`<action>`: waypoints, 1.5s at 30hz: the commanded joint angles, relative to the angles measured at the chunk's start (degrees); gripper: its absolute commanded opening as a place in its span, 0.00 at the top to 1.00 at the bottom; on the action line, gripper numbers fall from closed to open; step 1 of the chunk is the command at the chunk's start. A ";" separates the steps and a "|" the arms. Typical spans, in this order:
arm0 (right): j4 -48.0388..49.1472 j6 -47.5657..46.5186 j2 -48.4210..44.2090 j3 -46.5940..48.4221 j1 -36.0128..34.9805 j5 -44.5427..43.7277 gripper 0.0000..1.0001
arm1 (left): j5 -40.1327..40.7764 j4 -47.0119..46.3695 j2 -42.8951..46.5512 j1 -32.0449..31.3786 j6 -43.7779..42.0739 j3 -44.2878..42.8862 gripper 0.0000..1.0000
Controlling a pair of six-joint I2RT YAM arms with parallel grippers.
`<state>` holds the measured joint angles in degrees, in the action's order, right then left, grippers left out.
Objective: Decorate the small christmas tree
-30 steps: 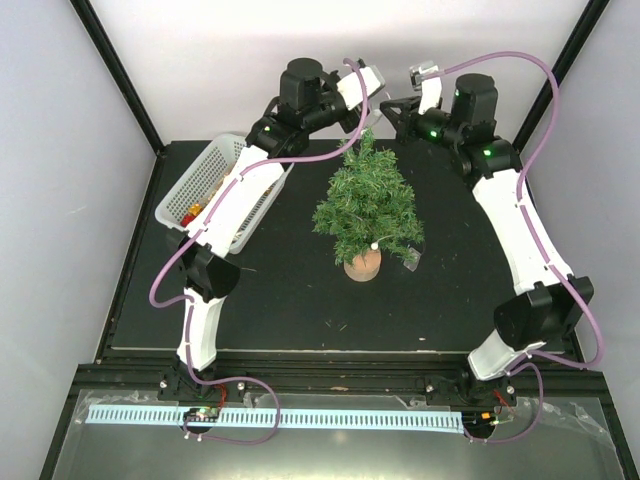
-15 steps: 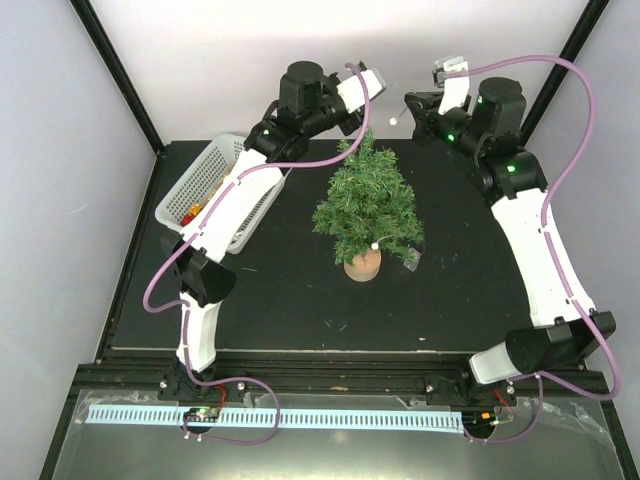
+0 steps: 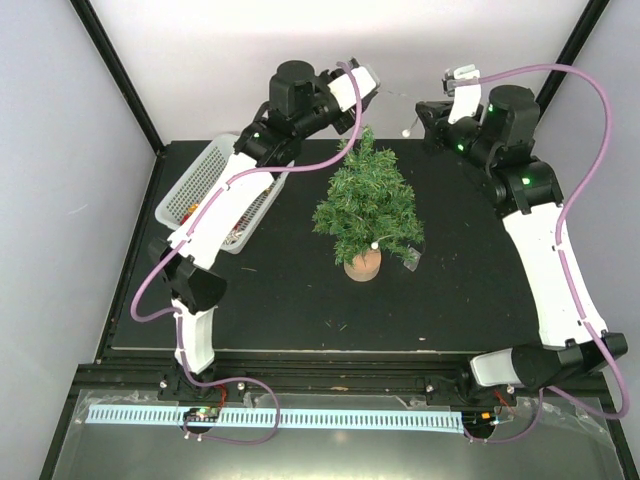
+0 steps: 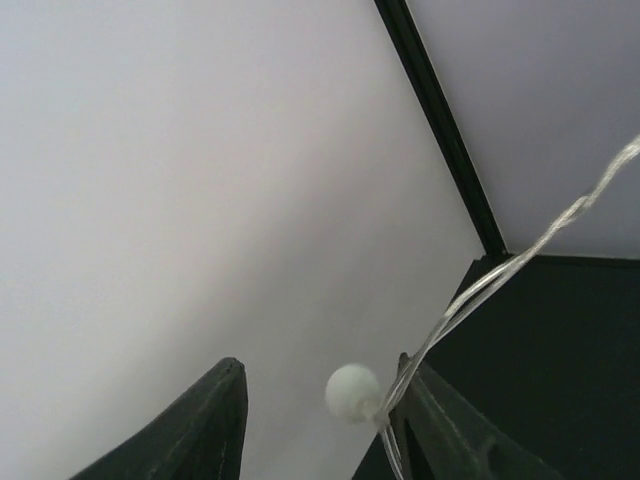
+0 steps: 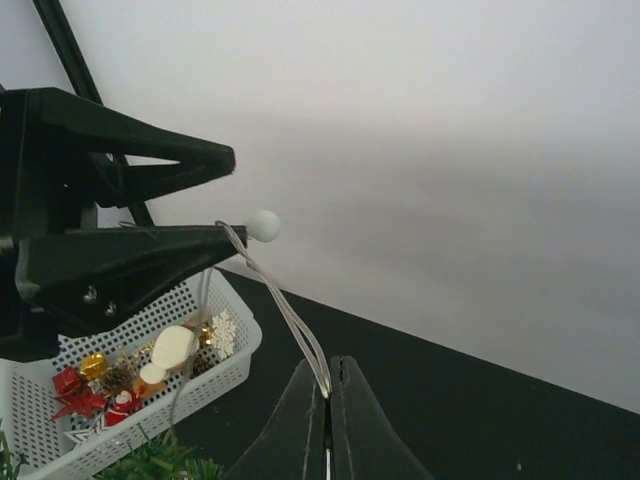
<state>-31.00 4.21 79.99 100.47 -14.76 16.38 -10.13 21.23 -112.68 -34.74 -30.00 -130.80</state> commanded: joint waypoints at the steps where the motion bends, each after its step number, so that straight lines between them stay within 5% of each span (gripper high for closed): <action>1: -1.24 0.25 -3.49 -0.96 0.22 -3.70 0.99 | 0.43 -0.02 2.40 0.20 -0.49 0.42 0.54; 10: -1.25 3.03 -1.84 -0.57 0.17 -5.26 0.99 | -13.81 6.28 2.05 -0.33 -4.08 0.56 0.25; 16: -0.03 4.62 -0.08 -0.69 0.18 -5.26 0.99 | -22.13 7.65 2.48 1.13 -5.50 1.89 0.22; 28: -2.12 7.04 -4.98 -3.69 0.09 -8.93 0.99 | -0.52 -0.84 4.24 5.15 5.44 3.43 0.21; 37: -8.31 8.54 -14.14 -7.21 0.10 -12.46 0.99 | 0.03 -0.41 14.54 10.33 8.93 12.76 0.19; 45: -11.57 10.20 -22.53 -15.59 -0.63 -10.70 0.99 | -12.99 7.09 26.59 10.07 12.00 17.70 0.16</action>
<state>-39.09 13.10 59.07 87.11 -14.85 5.91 -15.27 24.27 -91.18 -24.10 -20.84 -112.64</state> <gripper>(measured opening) 0.015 0.840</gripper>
